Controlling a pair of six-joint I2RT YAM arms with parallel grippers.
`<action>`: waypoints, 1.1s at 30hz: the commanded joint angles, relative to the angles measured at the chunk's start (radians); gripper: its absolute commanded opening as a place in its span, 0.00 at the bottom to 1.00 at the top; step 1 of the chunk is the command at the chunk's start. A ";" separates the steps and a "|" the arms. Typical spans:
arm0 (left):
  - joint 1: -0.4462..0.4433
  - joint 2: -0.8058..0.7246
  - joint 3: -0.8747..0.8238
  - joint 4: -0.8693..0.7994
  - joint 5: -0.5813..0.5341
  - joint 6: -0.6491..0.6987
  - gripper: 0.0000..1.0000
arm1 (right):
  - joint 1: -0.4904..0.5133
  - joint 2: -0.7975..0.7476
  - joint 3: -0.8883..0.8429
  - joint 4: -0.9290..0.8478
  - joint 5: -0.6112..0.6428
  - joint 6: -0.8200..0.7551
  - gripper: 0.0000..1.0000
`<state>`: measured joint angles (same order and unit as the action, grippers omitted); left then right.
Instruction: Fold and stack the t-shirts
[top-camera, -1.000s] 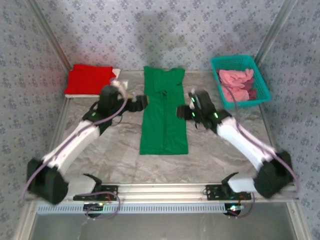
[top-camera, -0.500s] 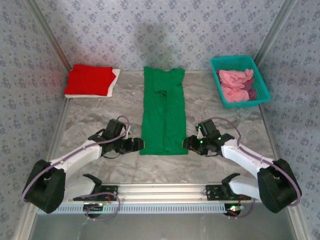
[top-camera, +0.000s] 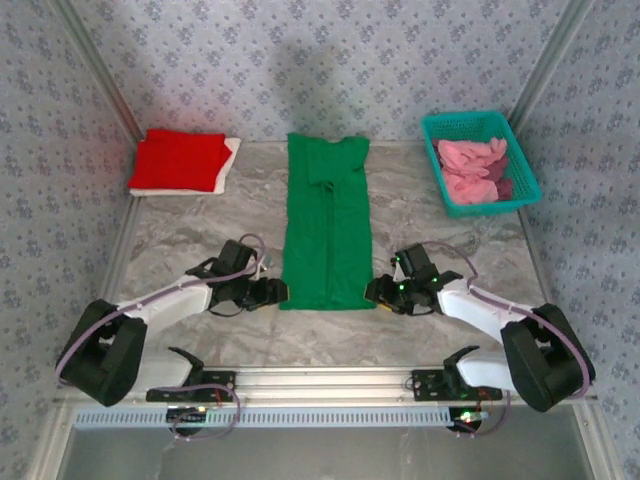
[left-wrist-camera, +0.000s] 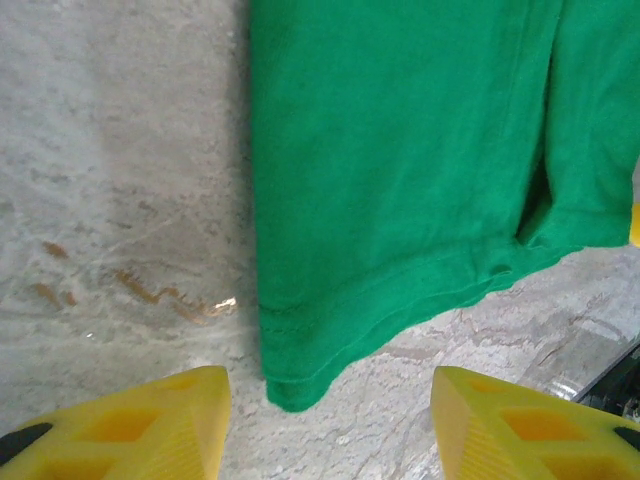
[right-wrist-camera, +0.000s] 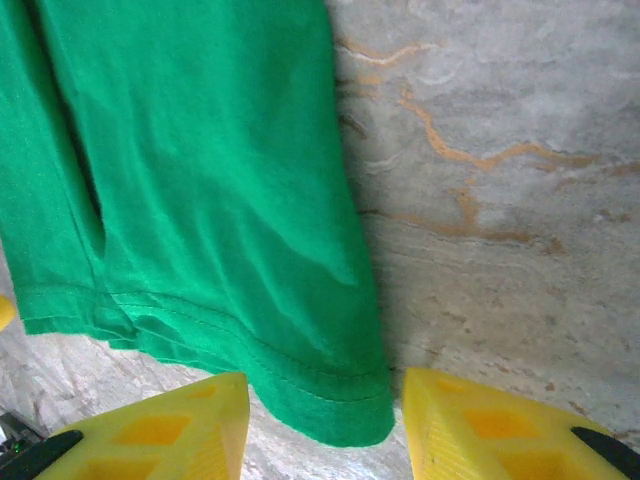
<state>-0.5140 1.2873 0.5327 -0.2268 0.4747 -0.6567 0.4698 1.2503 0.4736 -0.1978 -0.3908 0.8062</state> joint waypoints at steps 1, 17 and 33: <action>-0.017 0.024 0.003 0.045 0.026 -0.016 0.55 | -0.010 0.018 -0.015 0.014 -0.006 0.019 0.46; -0.046 0.104 0.003 0.084 -0.017 -0.052 0.54 | -0.019 0.021 -0.023 0.049 -0.029 0.028 0.44; -0.092 0.157 0.101 0.038 -0.047 -0.066 0.48 | -0.027 0.014 -0.039 0.076 -0.042 0.040 0.43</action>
<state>-0.5758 1.4185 0.5976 -0.2382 0.4301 -0.7269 0.4507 1.2701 0.4477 -0.1223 -0.4171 0.8276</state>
